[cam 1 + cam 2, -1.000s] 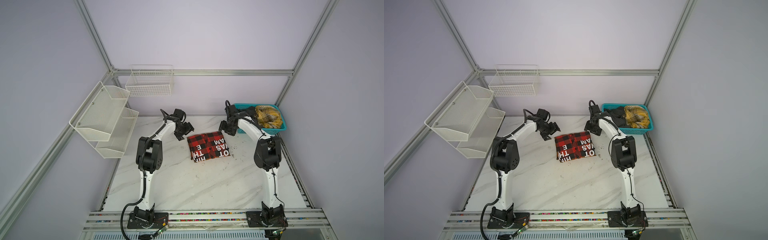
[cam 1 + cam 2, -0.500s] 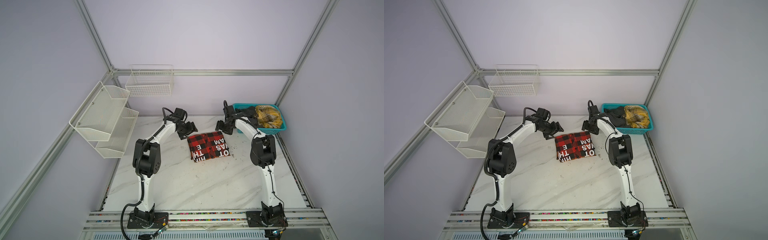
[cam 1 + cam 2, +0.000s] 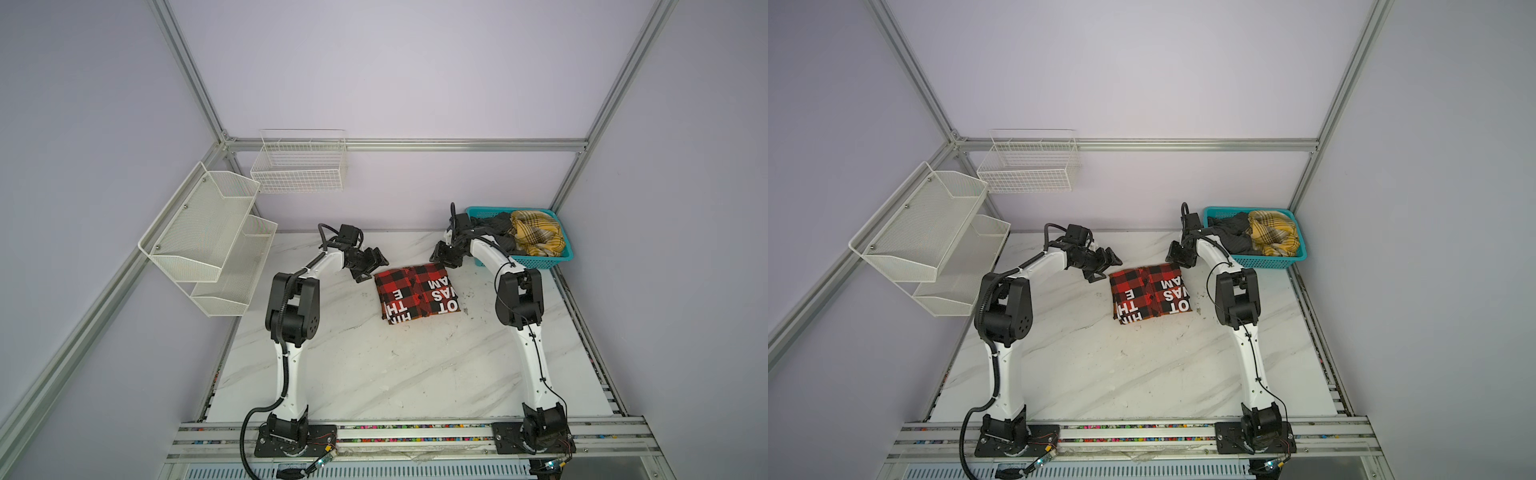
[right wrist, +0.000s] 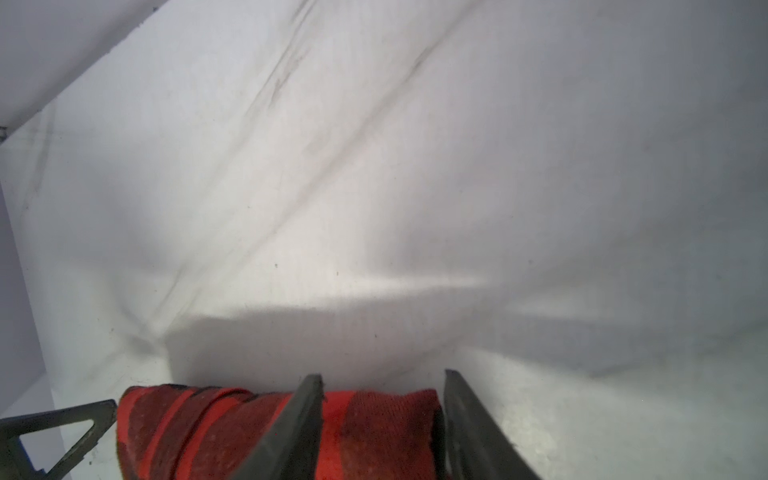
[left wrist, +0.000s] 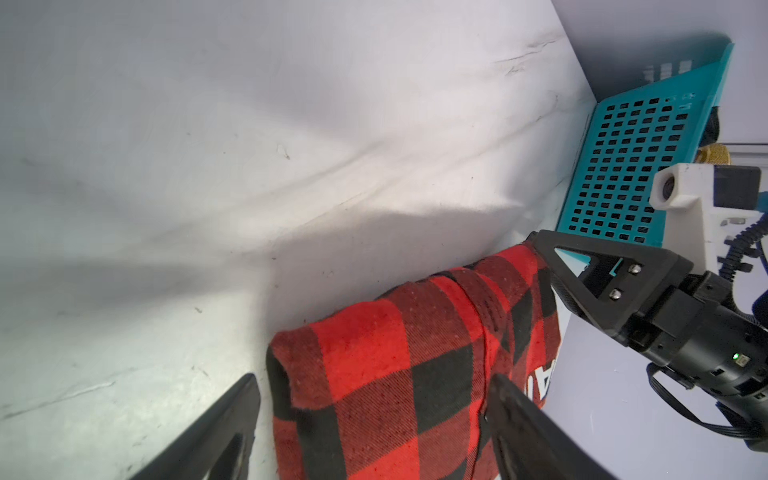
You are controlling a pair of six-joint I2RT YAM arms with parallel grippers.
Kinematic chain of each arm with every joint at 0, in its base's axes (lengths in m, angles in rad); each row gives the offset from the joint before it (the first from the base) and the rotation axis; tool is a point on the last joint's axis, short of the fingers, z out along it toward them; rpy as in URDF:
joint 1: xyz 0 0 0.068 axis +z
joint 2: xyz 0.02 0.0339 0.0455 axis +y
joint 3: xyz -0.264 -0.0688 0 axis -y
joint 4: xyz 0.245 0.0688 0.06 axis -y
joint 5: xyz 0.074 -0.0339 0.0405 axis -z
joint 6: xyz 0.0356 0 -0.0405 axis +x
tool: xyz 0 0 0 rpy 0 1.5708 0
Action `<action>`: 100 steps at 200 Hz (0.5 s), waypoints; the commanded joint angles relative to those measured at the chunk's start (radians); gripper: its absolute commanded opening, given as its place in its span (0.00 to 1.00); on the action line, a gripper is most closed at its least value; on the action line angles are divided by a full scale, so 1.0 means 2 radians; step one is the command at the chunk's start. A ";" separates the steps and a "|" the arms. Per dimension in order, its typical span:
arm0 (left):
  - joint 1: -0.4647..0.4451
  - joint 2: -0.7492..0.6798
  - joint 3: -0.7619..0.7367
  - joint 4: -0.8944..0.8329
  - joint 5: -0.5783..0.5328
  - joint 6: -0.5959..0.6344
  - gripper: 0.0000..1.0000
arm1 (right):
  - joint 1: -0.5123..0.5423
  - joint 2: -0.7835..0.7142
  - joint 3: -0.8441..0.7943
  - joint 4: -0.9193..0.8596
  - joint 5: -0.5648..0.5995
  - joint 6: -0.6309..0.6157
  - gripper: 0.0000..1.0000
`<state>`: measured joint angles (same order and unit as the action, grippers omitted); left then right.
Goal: Fold and stack the long sleeve shirts
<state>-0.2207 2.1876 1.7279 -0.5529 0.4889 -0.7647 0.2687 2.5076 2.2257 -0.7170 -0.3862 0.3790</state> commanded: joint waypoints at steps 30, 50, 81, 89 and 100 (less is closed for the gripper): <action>0.001 0.003 -0.038 0.034 0.008 0.002 0.83 | 0.002 -0.029 -0.041 0.024 -0.006 0.009 0.20; 0.001 0.011 -0.045 0.057 0.026 -0.014 0.75 | 0.001 -0.042 -0.059 0.036 -0.002 0.000 0.11; -0.005 0.015 -0.029 0.085 0.047 -0.039 0.46 | 0.002 -0.083 -0.113 0.081 -0.006 0.011 0.07; -0.008 0.011 -0.026 0.091 0.048 -0.044 0.37 | 0.003 -0.096 -0.128 0.095 -0.006 0.014 0.07; -0.011 0.003 -0.023 0.098 0.045 -0.047 0.29 | 0.002 -0.113 -0.148 0.115 -0.005 0.020 0.06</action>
<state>-0.2256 2.2238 1.6707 -0.4393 0.5442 -0.8242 0.2691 2.3943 1.9888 -0.5854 -0.3985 0.4015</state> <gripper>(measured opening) 0.358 0.071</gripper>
